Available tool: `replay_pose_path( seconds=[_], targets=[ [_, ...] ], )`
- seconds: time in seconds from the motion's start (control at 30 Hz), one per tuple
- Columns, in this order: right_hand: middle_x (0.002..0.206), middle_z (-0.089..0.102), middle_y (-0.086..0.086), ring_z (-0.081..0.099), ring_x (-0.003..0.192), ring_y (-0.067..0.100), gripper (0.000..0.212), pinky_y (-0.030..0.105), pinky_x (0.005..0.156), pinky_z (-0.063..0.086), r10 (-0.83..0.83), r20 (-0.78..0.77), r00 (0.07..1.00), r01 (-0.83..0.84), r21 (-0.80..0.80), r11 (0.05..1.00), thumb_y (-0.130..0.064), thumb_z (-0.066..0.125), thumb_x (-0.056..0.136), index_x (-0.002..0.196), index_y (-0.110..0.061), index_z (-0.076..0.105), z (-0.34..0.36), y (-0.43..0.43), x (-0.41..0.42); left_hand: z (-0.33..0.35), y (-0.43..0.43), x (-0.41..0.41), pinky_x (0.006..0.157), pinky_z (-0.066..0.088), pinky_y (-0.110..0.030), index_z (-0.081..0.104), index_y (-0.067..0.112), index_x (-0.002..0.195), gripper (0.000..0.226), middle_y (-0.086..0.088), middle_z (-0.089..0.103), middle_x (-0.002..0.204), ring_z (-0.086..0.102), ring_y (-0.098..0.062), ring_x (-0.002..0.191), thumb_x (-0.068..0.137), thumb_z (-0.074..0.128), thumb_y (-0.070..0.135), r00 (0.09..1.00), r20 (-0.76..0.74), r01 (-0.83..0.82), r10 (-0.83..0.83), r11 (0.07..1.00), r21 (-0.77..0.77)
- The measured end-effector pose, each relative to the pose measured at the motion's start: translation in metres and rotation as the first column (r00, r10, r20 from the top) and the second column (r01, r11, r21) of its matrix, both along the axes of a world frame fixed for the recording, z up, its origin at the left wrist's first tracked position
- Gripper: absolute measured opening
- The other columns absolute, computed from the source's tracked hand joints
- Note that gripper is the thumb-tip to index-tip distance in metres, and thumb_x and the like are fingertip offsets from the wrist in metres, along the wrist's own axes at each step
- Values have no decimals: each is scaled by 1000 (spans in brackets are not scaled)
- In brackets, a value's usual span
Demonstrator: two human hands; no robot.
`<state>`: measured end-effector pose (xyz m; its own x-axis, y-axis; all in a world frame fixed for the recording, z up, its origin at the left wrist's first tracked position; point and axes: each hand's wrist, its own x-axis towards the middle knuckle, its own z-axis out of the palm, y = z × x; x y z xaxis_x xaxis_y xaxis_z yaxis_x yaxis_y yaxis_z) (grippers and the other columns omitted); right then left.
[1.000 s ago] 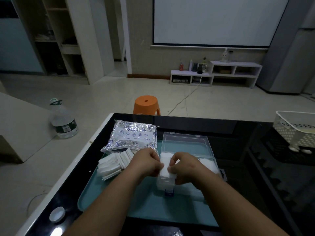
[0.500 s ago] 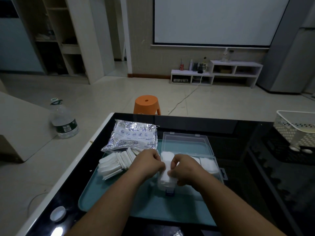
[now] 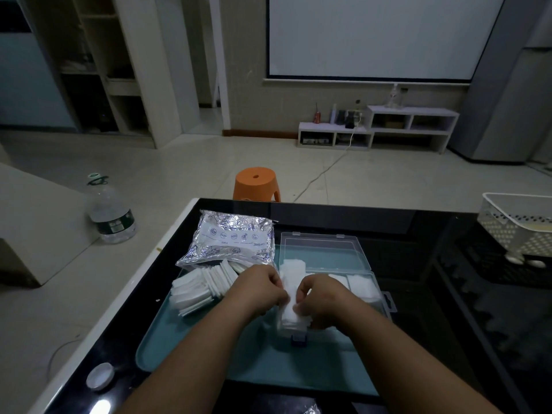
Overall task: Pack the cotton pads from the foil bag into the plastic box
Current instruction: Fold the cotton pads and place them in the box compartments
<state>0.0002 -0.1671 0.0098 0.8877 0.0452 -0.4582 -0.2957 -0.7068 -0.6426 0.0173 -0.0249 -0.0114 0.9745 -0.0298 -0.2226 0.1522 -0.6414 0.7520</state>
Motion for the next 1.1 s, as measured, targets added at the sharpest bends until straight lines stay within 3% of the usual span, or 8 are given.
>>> replay_pose_path(
  seconds=[0.1,0.3,0.4,0.53,0.67,0.93,1.03,1.1],
  targets=[
    [77,59,9,61,74,29,18,45,75,61,-3,-13,1000,3,11,1000,-10,67,90,75,-15,59,0,-1,-1,0,-1,0,64,58,-40,60,18,63,14,-4,70,73,62,-21,63,61,74,16,999,29,13,-15,999,46],
    [81,61,8,65,80,28,14,43,77,61,6,15,1000,-6,-26,1000,-12,70,87,77,-16,62,-4,1,0,-2,0,-1,60,61,-43,56,19,65,22,-5,67,70,68,-23,65,63,76,9,998,32,46,-48,996,72],
    [92,66,7,68,92,25,4,40,81,60,78,57,995,-71,-123,990,-15,72,85,89,-15,70,-5,2,2,1,3,-2,63,62,-39,61,16,71,26,-6,64,75,64,-21,63,65,80,0,991,-17,131,-131,991,40],
    [88,62,2,65,69,15,31,23,64,58,141,3,990,-139,-153,978,-13,77,81,110,-19,71,3,-4,0,4,8,-5,64,58,-26,66,18,85,31,-1,63,82,64,-15,66,64,86,7,969,-53,244,-240,965,94],
    [91,63,1,61,58,9,43,22,62,58,132,34,991,-125,-168,978,-12,83,74,112,-26,71,1,-6,-1,3,10,-4,59,49,-17,66,24,91,37,4,66,86,64,-11,69,63,88,20,957,-25,288,-289,937,197],
    [90,74,9,73,77,21,32,34,75,61,82,47,996,-74,-145,987,-18,77,82,113,-22,72,3,-11,5,2,13,-3,56,53,-19,65,24,91,37,1,68,85,65,-12,66,63,88,16,955,-34,295,-293,943,156],
    [108,72,0,68,91,16,25,33,85,56,62,209,976,-16,-212,977,-19,66,88,111,-26,73,2,-12,9,2,13,-2,59,57,-22,64,23,92,37,0,67,87,67,-15,69,64,88,16,953,-37,304,-302,939,159],
    [124,66,-1,63,106,17,32,32,93,51,80,281,956,-18,-217,976,-15,57,91,116,-30,70,1,-9,10,1,12,-2,61,58,-24,64,24,92,38,0,67,88,68,-16,71,64,88,17,950,-37,312,-310,935,167]
  ],
)
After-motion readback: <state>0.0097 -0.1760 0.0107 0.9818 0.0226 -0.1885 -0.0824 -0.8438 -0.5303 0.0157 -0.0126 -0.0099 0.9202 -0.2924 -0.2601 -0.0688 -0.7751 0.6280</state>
